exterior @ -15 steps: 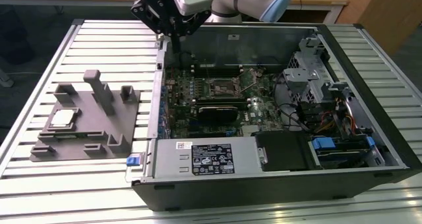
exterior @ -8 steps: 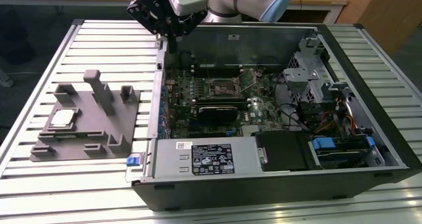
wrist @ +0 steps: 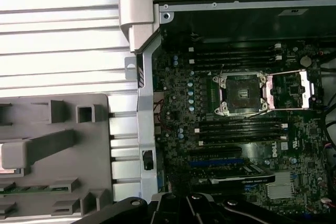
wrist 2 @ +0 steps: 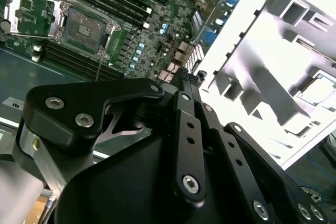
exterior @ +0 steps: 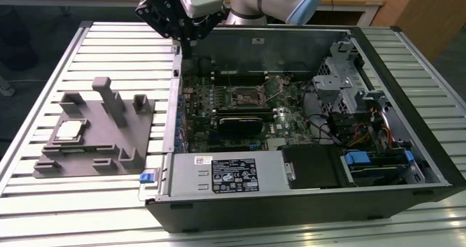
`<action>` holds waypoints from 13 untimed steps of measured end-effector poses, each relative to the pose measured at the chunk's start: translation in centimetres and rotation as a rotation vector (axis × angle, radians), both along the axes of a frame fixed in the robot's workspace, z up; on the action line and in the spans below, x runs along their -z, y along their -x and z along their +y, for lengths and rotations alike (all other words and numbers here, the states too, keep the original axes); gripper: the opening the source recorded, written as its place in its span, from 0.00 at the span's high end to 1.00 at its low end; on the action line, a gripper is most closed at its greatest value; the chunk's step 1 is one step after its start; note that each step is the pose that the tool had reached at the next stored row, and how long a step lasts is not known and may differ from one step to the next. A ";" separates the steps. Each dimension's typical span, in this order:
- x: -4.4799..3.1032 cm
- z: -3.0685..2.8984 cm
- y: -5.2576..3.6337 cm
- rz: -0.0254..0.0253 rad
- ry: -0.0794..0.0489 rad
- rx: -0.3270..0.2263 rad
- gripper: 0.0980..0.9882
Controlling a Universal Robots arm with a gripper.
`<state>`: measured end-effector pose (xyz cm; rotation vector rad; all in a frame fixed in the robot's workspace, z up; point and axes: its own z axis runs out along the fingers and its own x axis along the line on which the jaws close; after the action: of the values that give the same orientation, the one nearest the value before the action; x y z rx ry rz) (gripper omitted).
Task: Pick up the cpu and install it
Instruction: 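Reach for the cpu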
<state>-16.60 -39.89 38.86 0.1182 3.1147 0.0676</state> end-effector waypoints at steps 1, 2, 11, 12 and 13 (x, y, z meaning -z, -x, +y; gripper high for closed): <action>0.01 0.00 0.08 0.0000 0.000 0.000 0.99; 0.01 0.00 0.17 0.0000 0.000 0.000 0.99; 0.07 0.00 0.90 0.0000 0.000 0.000 0.99; 0.08 0.00 0.98 0.0000 0.000 0.000 0.99; 0.08 0.00 1.06 0.0000 0.000 0.000 0.99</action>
<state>-17.66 -39.90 38.78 0.1181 3.1147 0.0675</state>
